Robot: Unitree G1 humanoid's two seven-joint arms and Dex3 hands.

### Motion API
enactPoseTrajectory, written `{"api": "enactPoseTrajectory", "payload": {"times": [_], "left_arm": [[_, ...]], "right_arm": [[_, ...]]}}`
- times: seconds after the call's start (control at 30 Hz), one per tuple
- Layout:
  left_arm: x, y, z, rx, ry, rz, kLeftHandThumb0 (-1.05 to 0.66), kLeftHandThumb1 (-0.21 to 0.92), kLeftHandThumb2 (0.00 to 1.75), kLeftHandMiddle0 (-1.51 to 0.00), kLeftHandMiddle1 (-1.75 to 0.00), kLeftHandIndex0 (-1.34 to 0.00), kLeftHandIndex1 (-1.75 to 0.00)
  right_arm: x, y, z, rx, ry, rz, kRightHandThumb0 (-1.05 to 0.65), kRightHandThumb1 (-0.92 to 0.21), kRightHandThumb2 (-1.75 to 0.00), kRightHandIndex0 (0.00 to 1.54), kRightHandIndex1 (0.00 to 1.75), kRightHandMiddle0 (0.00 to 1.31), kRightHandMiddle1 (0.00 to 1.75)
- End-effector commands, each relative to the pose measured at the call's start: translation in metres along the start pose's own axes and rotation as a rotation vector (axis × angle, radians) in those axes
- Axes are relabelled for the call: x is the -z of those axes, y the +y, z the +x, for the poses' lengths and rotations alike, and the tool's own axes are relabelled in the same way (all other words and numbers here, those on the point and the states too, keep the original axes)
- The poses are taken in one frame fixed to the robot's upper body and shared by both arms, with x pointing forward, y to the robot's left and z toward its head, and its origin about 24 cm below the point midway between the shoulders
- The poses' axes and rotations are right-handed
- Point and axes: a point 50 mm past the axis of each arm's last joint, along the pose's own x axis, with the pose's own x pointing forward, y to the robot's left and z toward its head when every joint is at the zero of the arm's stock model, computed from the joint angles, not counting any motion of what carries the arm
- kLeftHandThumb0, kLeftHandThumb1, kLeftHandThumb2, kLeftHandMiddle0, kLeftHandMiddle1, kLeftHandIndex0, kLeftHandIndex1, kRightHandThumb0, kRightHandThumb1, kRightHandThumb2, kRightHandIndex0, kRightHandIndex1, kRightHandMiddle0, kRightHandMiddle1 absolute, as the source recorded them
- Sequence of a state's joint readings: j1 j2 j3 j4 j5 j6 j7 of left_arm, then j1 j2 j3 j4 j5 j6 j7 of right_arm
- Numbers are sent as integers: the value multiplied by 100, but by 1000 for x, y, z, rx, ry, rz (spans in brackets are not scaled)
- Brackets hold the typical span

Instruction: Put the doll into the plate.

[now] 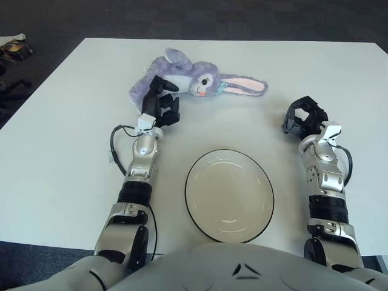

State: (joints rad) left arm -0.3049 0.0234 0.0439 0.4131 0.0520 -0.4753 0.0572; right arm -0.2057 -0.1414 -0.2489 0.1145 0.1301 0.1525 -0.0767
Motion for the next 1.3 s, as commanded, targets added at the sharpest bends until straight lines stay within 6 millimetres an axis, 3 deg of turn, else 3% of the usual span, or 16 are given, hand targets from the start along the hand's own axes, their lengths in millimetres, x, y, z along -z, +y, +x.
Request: {"api": "enactPoseTrajectory", "payload": {"times": [0.0, 0.63, 1.03, 1.27], "left_arm": [[21, 6, -24, -13, 92, 8, -38, 70, 83, -101, -175, -33, -175], [4, 3, -25, -30, -39, -9, -38, 68, 84, -105, -175, -34, -175], [-16, 4, -27, -59, -106, -26, -38, 70, 82, -102, -175, -33, -175], [-38, 15, -27, -137, -207, 19, -38, 68, 84, -104, -175, -34, -175]], "right_arm": [[17, -3, -4, 13, 80, -24, -49, -31, -132, 123, 175, 62, 175], [17, -4, -3, 7, 79, -39, -49, -29, -134, 124, 175, 63, 175], [18, -4, -2, 9, 84, -58, -49, -30, -134, 125, 175, 63, 175], [19, -4, -2, 3, 87, -57, -49, -30, -134, 125, 175, 63, 175]]}}
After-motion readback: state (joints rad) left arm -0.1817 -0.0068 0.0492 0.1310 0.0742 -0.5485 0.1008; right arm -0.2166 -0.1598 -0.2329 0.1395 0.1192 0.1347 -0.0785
